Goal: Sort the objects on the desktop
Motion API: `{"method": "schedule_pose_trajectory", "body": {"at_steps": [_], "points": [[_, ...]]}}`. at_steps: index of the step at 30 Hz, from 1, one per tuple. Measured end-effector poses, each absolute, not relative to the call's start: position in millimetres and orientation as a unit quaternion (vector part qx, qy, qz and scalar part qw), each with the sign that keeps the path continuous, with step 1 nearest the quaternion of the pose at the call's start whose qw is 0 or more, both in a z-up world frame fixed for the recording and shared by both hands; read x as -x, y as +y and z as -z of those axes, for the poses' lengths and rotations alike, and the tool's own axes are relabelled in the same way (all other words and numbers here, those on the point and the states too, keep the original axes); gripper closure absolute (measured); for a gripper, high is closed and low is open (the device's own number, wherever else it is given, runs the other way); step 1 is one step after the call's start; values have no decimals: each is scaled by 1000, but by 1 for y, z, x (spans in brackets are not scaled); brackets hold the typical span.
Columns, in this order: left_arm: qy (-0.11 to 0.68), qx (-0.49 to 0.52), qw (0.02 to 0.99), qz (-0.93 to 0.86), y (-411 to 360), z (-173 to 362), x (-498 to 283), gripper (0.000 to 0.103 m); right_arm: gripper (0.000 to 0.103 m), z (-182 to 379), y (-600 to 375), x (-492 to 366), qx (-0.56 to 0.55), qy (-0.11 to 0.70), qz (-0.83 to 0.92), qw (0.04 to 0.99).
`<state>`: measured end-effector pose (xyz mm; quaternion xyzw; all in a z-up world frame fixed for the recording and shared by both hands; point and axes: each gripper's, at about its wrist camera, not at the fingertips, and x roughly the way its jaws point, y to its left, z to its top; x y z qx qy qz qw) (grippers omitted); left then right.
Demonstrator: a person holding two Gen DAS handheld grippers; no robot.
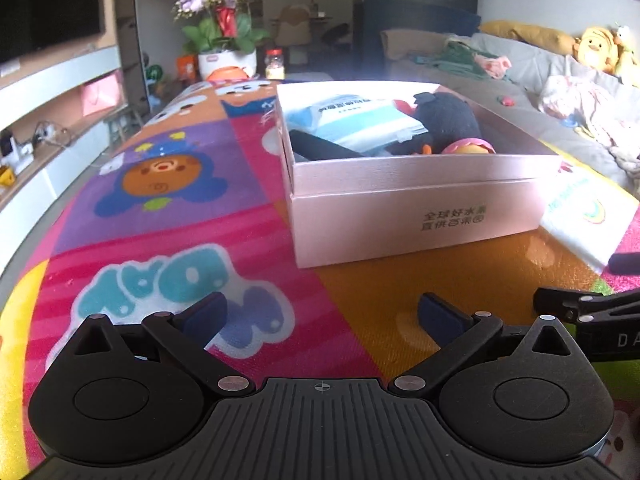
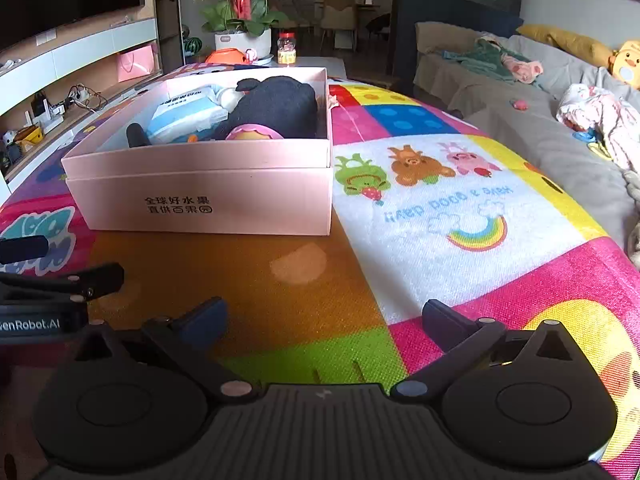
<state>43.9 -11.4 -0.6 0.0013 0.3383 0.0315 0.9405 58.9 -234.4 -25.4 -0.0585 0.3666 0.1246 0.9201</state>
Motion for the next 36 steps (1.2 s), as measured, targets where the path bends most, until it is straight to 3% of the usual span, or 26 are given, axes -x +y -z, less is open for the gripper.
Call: {"method": "schedule_pose_trajectory", "body": {"at_steps": [36], "points": [[340,4,940,-35,-19,1,-43,0,0,30,-232,-71,49,336,-148,929]]}}
